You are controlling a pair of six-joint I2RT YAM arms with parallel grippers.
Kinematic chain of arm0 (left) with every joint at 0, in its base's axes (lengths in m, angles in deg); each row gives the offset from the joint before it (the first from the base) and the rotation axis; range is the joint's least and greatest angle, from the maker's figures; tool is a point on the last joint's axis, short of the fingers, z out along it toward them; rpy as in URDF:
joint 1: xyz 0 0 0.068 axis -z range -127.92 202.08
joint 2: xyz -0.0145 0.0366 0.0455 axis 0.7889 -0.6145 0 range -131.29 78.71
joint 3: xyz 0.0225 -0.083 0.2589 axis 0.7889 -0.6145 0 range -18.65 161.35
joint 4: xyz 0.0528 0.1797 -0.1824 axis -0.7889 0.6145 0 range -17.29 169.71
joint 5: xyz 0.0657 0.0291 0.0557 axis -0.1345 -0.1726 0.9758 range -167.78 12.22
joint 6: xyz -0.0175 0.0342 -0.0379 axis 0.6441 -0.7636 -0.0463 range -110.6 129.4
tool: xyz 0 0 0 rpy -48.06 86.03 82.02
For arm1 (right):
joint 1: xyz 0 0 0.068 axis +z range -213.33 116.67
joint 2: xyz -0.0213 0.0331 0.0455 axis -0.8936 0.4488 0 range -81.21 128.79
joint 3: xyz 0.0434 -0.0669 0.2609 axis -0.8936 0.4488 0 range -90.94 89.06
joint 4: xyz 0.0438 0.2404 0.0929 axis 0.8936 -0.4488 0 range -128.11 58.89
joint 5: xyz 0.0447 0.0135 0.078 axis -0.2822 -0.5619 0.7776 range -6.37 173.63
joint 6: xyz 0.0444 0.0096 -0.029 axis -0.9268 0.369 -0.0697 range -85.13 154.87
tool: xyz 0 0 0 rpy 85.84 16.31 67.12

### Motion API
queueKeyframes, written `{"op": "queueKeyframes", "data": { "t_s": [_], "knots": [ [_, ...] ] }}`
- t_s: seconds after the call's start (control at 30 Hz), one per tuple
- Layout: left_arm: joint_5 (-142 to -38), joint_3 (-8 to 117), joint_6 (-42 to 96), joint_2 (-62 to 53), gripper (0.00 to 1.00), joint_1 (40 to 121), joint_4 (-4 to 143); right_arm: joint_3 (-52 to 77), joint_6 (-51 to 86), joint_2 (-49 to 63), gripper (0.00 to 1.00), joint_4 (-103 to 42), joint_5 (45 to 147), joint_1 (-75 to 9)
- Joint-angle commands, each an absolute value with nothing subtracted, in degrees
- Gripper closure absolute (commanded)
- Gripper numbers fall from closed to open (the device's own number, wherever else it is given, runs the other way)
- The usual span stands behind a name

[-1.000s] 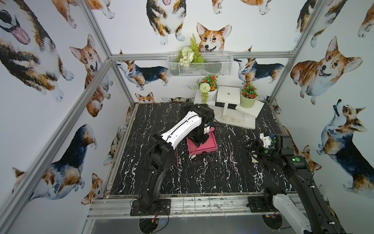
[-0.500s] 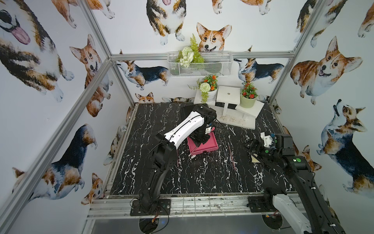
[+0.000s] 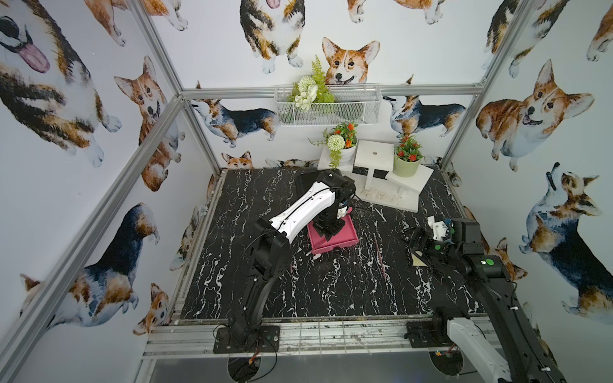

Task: Please place the pencils in the drawer according to their color
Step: Place the pencil in the drawer.

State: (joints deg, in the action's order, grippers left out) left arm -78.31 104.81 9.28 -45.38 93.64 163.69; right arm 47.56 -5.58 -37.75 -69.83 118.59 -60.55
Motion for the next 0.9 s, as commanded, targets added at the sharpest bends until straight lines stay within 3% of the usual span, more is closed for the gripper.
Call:
{"op": "queueKeyframes", "data": {
  "t_s": [0.0, 0.2, 0.43, 0.57, 0.7, 0.87],
  "knots": [
    [-77.7, 104.9, 12.0, -42.9, 0.67, 93.8, 160.0, 46.7, -5.1, -37.9, 0.01, -68.9, 117.9, -60.4],
    [-77.9, 96.9, 17.3, -32.1, 0.66, 93.4, 154.7, 44.6, -3.1, -38.1, 0.01, -71.7, 115.0, -59.7],
    [-78.3, 69.9, 24.8, -13.2, 0.55, 90.3, 142.0, 41.6, -0.9, -37.7, 0.01, -73.9, 109.5, -56.3],
    [-79.6, 53.0, 26.7, -1.8, 0.37, 89.8, 124.2, 40.0, -0.3, -37.2, 0.00, -74.5, 106.1, -53.7],
    [-79.5, 43.6, 25.6, 5.1, 0.39, 89.4, 111.3, 39.8, -1.0, -36.6, 0.00, -74.1, 105.8, -52.8],
    [-81.6, 43.3, 22.4, 2.6, 0.44, 87.7, 112.3, 39.4, -1.6, -37.0, 0.00, -74.1, 105.6, -52.6]
  ]
}}
